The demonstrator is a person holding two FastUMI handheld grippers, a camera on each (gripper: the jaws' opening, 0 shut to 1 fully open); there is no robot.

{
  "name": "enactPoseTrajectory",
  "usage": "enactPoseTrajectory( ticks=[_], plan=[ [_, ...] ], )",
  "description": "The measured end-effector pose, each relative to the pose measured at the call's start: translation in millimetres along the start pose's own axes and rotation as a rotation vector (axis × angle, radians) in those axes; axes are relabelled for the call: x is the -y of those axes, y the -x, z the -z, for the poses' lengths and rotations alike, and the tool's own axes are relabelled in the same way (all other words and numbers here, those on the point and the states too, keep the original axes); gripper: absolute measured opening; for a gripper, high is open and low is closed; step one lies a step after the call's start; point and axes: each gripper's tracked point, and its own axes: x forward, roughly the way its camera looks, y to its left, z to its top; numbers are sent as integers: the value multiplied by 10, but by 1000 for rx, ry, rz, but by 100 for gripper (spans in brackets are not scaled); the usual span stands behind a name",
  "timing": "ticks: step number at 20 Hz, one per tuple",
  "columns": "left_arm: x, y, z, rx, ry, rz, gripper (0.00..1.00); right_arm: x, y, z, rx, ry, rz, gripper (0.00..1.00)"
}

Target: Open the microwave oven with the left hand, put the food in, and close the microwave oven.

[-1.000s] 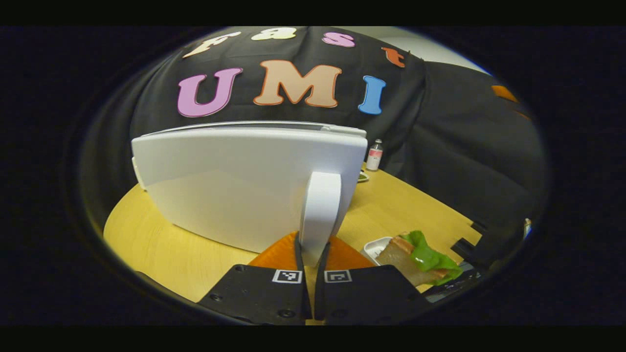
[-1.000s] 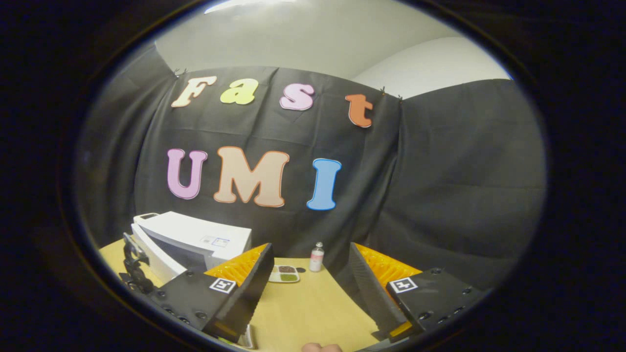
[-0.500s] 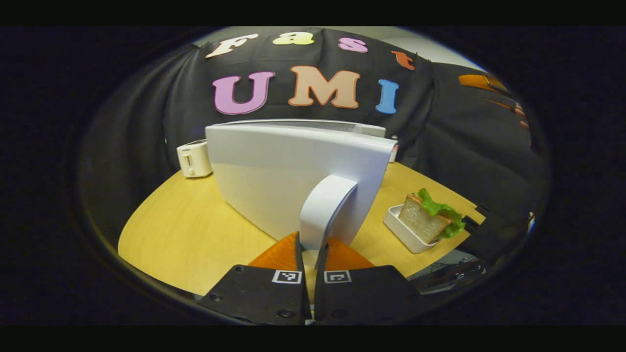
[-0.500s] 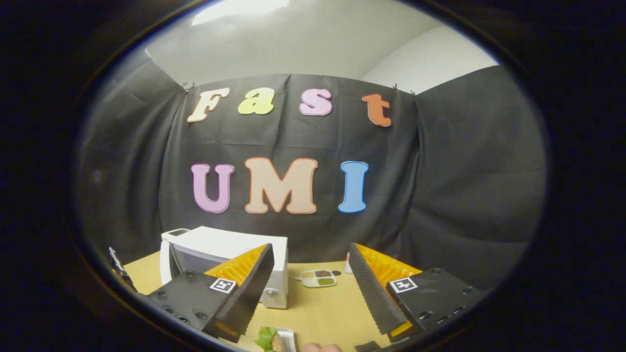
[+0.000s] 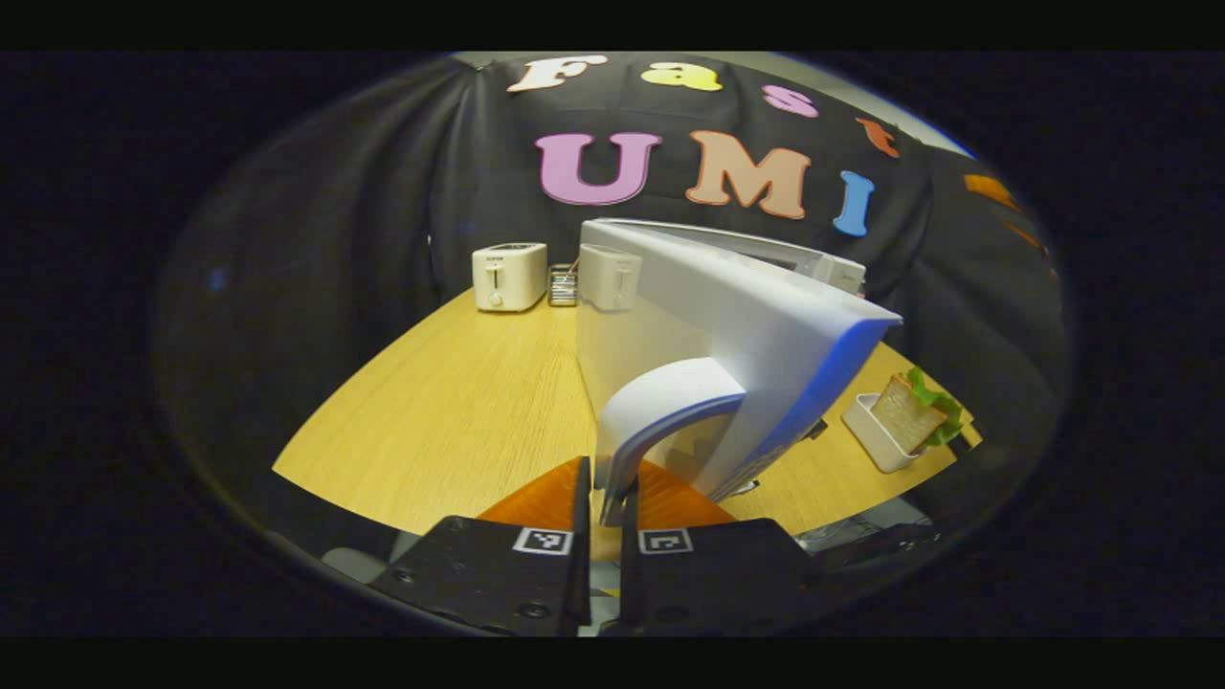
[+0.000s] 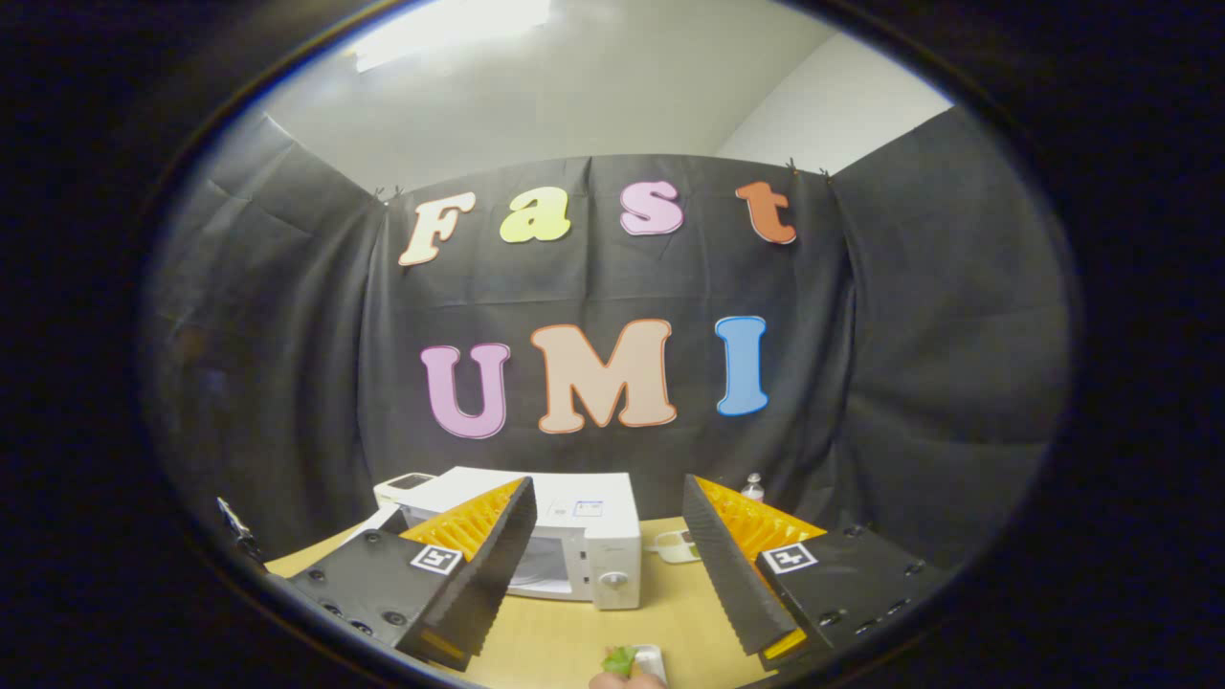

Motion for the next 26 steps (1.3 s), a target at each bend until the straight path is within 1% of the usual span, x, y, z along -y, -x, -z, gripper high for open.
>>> enactPoseTrajectory(
  ticks=[1, 3, 4, 5, 6, 8, 11, 13, 16, 17, 19, 21, 24, 26],
  plan=[
    [-42, 13, -13, 4, -3, -3, 25, -33, 17, 15, -7, -3, -3, 96],
    [-53, -3, -13, 12, -43, 2, 45, -108, 47, 60, -19, 2, -9, 96],
    [-54, -4, -19, 13, -66, -4, 52, -123, 68, 75, -23, 11, -10, 96],
    [-104, 0, -36, 15, -91, -27, 53, -133, 90, 94, -29, 16, -8, 96],
    [-154, -1, -52, 20, -95, -46, 66, -142, 108, 107, -34, 17, -10, 96],
    [-161, 18, -28, 1, -45, -62, 100, -135, 136, 135, -39, 26, -7, 97],
    [-156, 81, -7, -9, -41, -79, 100, -83, 196, 191, -49, 57, -4, 96],
    [-138, 190, -88, 8, -43, -73, 100, -20, 204, 221, -52, 72, 2, 96],
    [-129, 469, -268, 34, -46, -58, 100, 66, 160, 332, -74, 92, -3, 97],
    [-180, 591, -329, 47, -60, -77, 100, 103, 136, 378, -83, 98, -5, 96],
    [-260, 893, -568, 93, -74, -112, 100, 162, 80, 440, -94, 100, -3, 97],
    [-265, 1089, -864, 151, -76, -139, 98, 190, 38, 601, -126, 99, -7, 97],
    [-185, 1258, -1491, 274, -98, -174, 97, 211, 26, 923, -190, 98, -13, 98],
    [-106, 1284, -1884, 345, -85, -181, 97, 196, 66, 1208, -244, 89, -24, 97]
  ],
)
